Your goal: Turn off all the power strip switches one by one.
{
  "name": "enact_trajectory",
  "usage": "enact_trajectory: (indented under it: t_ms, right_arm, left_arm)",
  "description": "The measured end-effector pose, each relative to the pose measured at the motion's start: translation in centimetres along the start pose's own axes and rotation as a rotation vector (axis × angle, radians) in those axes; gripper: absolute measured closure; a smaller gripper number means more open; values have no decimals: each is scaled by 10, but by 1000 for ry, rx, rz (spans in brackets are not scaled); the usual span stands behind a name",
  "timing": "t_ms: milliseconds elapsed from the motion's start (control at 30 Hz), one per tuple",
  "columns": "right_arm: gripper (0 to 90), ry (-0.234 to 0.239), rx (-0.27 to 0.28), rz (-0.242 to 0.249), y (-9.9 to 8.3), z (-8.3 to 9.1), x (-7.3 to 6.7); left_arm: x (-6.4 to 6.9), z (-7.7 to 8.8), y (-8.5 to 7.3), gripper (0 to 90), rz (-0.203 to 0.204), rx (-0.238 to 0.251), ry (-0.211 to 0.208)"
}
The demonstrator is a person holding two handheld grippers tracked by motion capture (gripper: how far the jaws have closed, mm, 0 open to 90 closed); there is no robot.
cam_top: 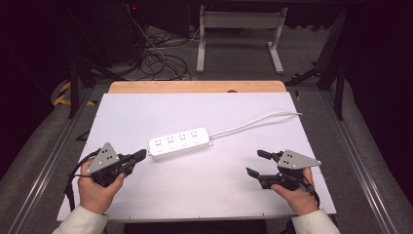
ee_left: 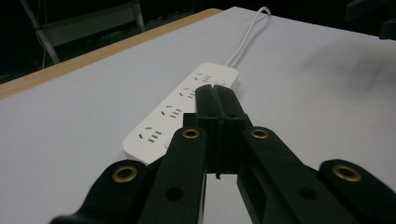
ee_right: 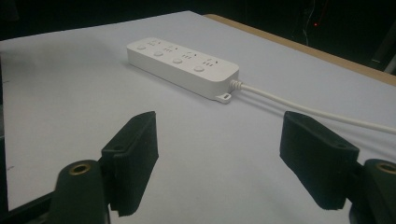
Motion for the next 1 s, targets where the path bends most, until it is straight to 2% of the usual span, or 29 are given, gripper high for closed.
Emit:
enact_trajectory:
  t_ms: [200, 300, 400, 467, 533, 667, 733, 767, 867, 933, 1000]
  right_arm:
    - [282, 2, 1, -2, 0, 1, 0]
    - [282, 3, 1, -1, 0, 1, 0]
    - [282, 3, 4, 0, 0, 1, 0]
    - [282, 4, 5, 2, 1, 1, 0]
    - [282, 4, 5, 3, 0, 1, 0]
    - [282, 7, 5, 3, 0, 1, 0]
    - [282, 9, 5, 2, 0, 1, -1]
    - [282, 9, 5, 2, 0, 1, -1]
    - [288, 9, -4, 9, -1, 0, 0]
    - [288, 11, -3, 9, -1, 0, -1]
    - [288, 12, -3, 8, -1, 0, -1]
  left_arm:
    - [-2, -12, 9, 900, 11, 5, -7]
    - [-4, -24, 13, 900, 27, 6, -15]
    - [-8, -30, 13, 900, 32, -6, -1]
    - [-14, -40, 10, 900, 60, -13, -3]
    - [-16, -42, 9, 900, 59, -18, -5]
    - [-21, -53, 5, 900, 64, -38, -7]
    - [-25, -60, 0, 900, 36, -86, -4]
    - [-25, -60, 0, 900, 36, -86, -4]
    - [-32, -66, -6, 900, 55, -126, -5]
    - [-33, -68, -8, 900, 72, -133, -16]
    - [-34, -69, -9, 900, 65, -141, -18]
Point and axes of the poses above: each handheld gripper's, and its own axes: z roughly backward along the jaws, y roughly out of its top, x roughly to its right, the point moved 5 cm from there along -z, roughly forward along the jaws, and after that the axes turned 7 degrees about -z, right-handed, at the moved point
